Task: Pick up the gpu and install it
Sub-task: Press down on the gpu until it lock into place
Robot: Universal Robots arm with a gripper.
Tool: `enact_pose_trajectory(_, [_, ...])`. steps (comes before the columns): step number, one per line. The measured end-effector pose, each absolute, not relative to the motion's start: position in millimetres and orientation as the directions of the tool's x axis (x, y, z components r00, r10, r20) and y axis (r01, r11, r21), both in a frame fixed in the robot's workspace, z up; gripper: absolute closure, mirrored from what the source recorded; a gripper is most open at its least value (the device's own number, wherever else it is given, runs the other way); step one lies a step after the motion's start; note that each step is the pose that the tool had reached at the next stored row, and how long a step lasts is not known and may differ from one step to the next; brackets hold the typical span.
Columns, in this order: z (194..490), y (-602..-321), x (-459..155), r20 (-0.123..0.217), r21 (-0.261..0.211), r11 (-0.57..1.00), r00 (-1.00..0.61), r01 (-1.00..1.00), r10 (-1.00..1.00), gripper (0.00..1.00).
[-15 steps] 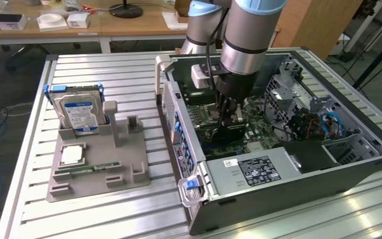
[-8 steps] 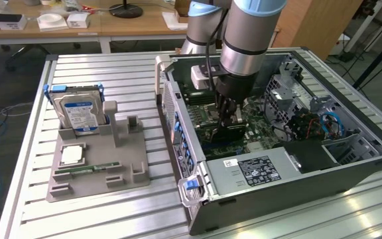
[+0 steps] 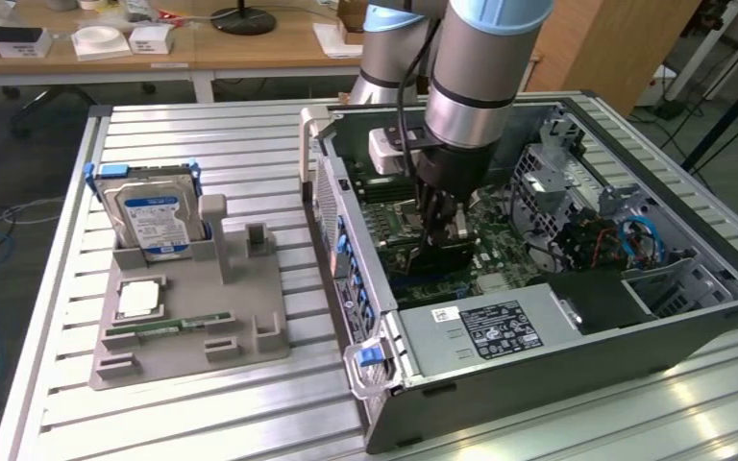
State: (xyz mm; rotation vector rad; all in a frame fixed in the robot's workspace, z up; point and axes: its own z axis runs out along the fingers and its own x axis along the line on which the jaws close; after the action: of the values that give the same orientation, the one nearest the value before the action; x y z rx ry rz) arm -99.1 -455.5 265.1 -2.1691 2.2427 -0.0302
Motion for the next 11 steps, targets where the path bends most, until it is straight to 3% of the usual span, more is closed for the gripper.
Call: enact_pose_trajectory(11, [277.9,-454.5,-99.1,-0.006,-0.029,0.034,-0.033,-0.999,-0.999,0.89])
